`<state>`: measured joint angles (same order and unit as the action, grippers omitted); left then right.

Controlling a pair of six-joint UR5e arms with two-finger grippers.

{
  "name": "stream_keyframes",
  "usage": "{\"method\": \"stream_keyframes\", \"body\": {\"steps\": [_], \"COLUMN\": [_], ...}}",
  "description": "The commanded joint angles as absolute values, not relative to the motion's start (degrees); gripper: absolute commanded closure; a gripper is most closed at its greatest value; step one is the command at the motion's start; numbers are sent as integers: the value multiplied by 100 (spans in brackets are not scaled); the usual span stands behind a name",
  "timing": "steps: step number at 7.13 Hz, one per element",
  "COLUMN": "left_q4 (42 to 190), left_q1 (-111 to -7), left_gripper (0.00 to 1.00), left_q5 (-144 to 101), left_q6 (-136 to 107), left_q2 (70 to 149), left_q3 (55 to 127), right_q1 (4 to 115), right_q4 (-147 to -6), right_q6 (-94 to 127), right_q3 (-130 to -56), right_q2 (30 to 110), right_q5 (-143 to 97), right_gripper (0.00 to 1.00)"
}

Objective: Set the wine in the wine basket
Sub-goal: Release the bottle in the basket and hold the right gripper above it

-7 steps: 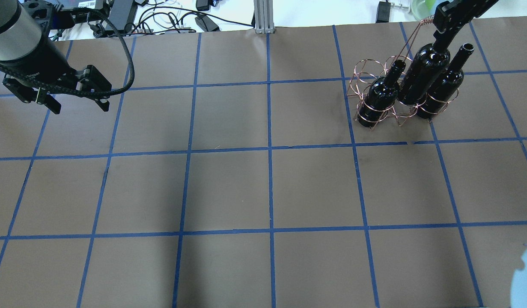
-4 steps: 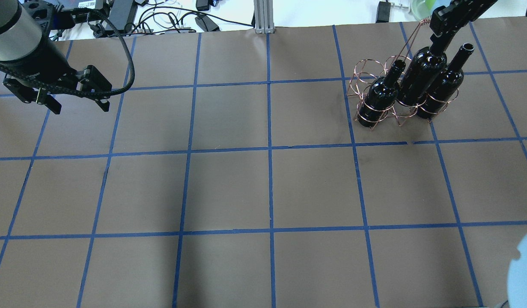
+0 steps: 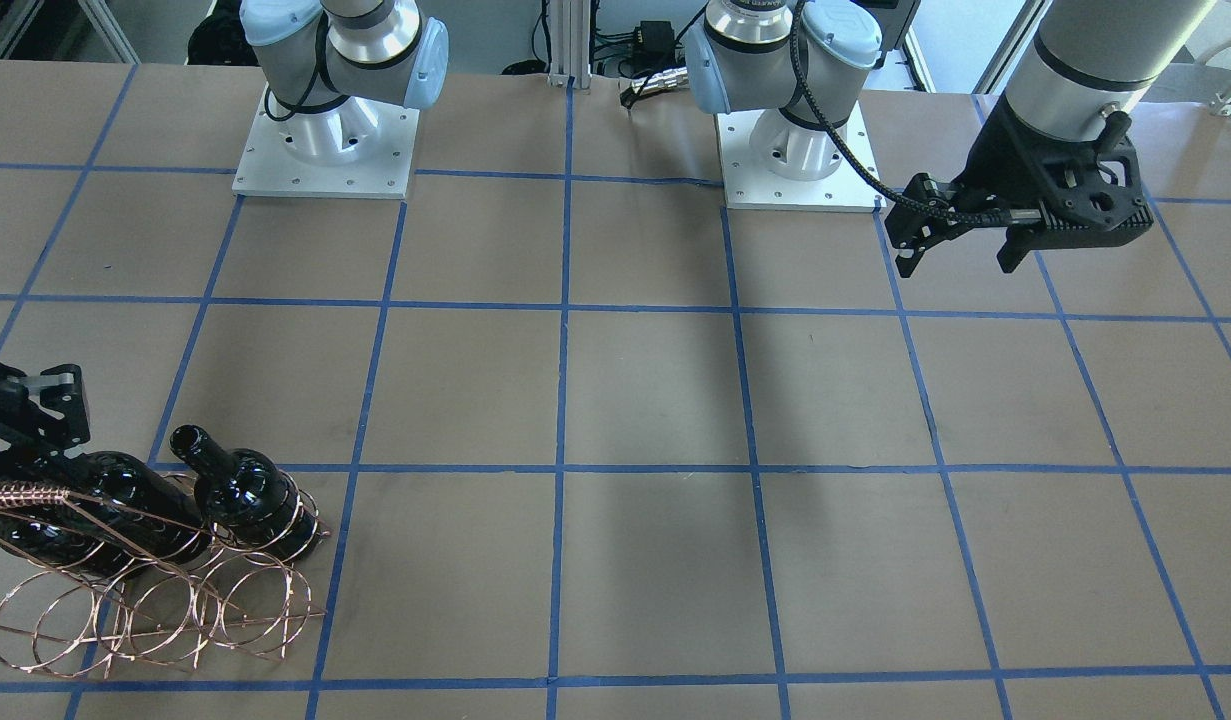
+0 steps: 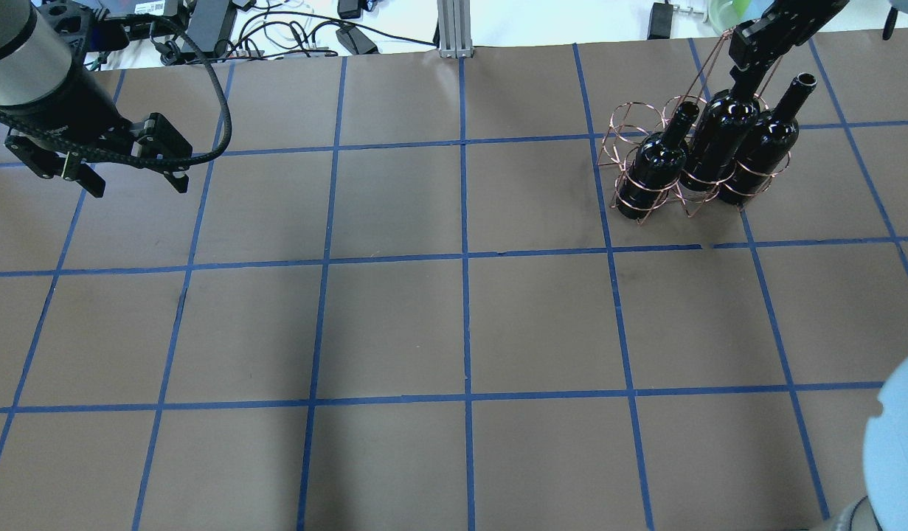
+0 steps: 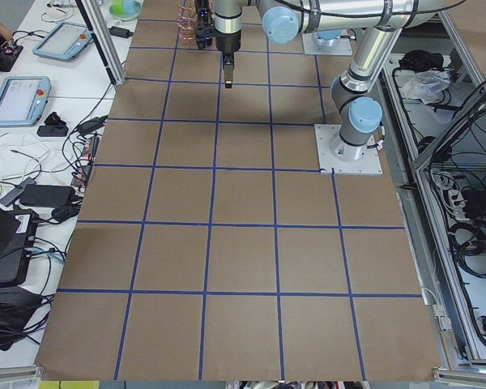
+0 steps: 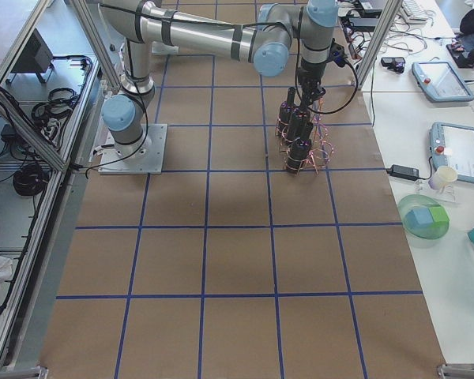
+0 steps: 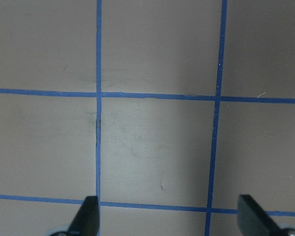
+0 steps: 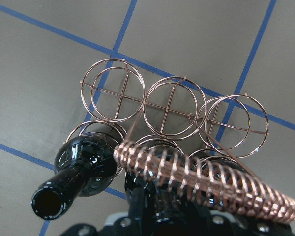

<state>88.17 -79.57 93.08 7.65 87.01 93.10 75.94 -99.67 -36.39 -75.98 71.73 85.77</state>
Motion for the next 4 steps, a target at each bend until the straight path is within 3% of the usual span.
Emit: {"method": "stream_keyframes", "body": {"steps": [1, 4], "left_q4": [8824, 8824], "left_q1": [-7954, -7954], "left_gripper": [0, 0], "left_q5": [9308, 9308], "left_q6": [765, 765], "left_q2": [8701, 8701], "left_q3": [9316, 9316], "right_q1": [7594, 7594], "right_q4": [-10028, -10072], "right_q6": [-3612, -3630], "right_q3": [-7734, -7900], "right_q2": [7154, 7128], "right_q5": [8569, 8569], "right_gripper": [100, 100]}}
